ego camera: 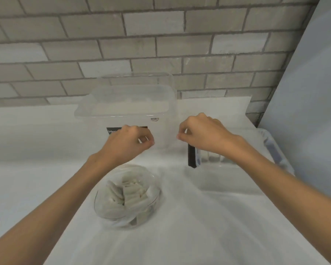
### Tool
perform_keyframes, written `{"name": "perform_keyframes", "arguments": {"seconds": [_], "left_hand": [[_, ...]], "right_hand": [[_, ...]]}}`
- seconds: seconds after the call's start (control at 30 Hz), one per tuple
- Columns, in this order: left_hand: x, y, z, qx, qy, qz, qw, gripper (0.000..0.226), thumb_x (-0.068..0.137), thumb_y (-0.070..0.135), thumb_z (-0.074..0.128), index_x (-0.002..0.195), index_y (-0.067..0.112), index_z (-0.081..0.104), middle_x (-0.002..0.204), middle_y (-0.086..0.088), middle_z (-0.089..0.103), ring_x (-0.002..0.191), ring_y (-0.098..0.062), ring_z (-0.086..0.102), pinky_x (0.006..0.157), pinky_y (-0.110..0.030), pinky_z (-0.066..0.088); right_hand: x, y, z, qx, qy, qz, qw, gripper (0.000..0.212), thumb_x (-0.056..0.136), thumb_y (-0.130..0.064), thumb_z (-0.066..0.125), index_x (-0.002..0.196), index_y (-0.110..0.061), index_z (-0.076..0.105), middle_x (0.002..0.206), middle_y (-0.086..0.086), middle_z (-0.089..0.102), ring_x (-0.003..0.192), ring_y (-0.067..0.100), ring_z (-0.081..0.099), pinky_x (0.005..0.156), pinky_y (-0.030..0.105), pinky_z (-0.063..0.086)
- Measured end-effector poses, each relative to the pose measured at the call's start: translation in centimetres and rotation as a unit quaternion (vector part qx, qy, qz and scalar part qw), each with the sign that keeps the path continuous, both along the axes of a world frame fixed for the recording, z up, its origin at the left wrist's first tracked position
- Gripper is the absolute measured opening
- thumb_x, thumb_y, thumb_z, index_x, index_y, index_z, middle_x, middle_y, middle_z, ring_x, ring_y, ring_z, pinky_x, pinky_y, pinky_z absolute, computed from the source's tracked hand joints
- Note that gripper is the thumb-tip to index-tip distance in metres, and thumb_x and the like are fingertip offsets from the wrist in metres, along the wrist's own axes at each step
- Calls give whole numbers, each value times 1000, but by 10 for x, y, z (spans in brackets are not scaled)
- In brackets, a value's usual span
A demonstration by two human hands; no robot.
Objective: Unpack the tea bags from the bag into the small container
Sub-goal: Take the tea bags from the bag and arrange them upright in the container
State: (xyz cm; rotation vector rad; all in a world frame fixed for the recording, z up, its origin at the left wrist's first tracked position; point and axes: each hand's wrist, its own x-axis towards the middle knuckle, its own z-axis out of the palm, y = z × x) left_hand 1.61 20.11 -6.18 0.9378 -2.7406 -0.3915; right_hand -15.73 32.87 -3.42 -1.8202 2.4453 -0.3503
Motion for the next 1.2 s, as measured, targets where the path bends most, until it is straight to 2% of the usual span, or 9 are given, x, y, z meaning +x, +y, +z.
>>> {"name": "perform_keyframes", "arguments": {"seconds": [0.17,0.33,0.43,0.57,0.7,0.83,1.0,1.1,1.2], "left_hand": [[71,-26,-21,28,-27,63,997,12,89,41,56,86,37,66,85,21,66,84,-7,61,72,-30,42],[107,-34,-44,63,-51,64,995,10,89,36,58,85,35,67,84,19,67,81,-6,60,73,-30,46],[117,-35,-53,76,-53,62,994,10,90,33,58,87,34,68,86,18,67,83,-6,59,76,-31,48],[119,-34,-63,87,-64,43,993,15,90,26,56,88,32,69,87,17,66,88,-11,58,76,-32,49],[116,-34,-69,97,-66,35,992,16,91,24,54,92,31,69,90,15,66,93,-12,56,76,-32,47],[112,-34,-68,93,-56,31,994,16,91,25,55,93,30,70,92,14,67,90,-11,57,75,-31,46],[108,-38,-65,124,-8,26,992,8,89,27,63,94,28,69,95,15,66,83,-9,62,81,-34,51],[100,-36,-59,186,54,10,981,17,85,31,71,101,25,69,97,12,67,79,-1,63,80,-26,52],[86,-29,-49,228,99,-11,968,14,83,31,73,96,27,72,89,18,70,68,7,61,70,-17,46]], "right_hand": [[60,-36,-22,26,-29,55,998,20,93,-33,53,97,-22,69,102,3,65,92,25,59,69,31,39],[109,-58,-49,46,-71,91,992,19,92,-29,54,98,-21,70,105,2,65,99,24,57,72,31,38],[128,-68,-69,60,-75,97,991,20,92,-17,50,99,-18,69,107,7,63,97,28,59,72,32,42],[131,-78,-86,75,-13,55,996,33,93,-4,44,118,-17,63,121,12,56,104,34,59,77,35,43],[127,-79,-98,95,4,32,995,40,94,-5,45,130,-18,55,128,14,54,114,35,55,83,37,44],[127,-80,-108,85,-10,14,996,26,92,-13,52,116,-14,63,118,11,60,102,33,59,71,31,40],[119,-77,-92,46,-79,7,996,15,88,-21,59,99,-18,68,105,5,64,94,27,59,69,30,39],[106,-72,-66,44,-138,12,989,6,84,-26,65,88,-24,69,89,0,64,85,21,60,69,29,45],[91,-62,-41,40,-197,28,979,3,84,-22,67,81,-21,66,79,-1,65,64,13,60,54,23,45]]}}
